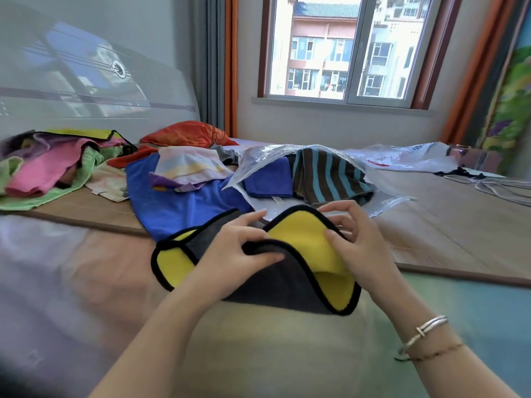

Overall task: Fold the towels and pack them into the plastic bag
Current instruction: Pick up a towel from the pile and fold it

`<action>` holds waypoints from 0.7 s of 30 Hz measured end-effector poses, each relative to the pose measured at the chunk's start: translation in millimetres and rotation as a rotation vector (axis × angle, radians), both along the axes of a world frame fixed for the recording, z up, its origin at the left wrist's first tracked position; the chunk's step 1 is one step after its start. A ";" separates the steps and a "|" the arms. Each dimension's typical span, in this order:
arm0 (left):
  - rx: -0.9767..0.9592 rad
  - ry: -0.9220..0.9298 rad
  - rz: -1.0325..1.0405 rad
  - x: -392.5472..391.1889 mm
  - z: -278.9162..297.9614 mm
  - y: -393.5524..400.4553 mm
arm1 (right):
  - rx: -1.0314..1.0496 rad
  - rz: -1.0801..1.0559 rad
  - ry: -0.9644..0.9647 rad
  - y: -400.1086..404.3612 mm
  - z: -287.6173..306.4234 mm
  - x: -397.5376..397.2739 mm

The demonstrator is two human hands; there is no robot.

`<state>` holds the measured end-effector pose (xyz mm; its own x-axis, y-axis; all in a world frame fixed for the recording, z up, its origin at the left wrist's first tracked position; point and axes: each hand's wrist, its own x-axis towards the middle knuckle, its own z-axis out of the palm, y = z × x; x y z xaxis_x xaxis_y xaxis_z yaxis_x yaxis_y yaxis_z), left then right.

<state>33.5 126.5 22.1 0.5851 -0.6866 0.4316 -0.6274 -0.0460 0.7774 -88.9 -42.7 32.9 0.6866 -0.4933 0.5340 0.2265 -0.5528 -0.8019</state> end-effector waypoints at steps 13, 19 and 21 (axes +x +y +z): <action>-0.125 -0.048 0.138 -12.9 6.1 -8.1 | 0.007 0.238 0.113 26.1 12.6 -12.5; -0.142 -0.264 0.137 -13.2 0.7 -17.4 | -0.390 -0.028 0.094 27.3 13.8 -8.2; -0.102 -0.262 0.119 -3.8 -0.2 -11.4 | -0.411 -0.118 0.044 25.4 18.7 -10.7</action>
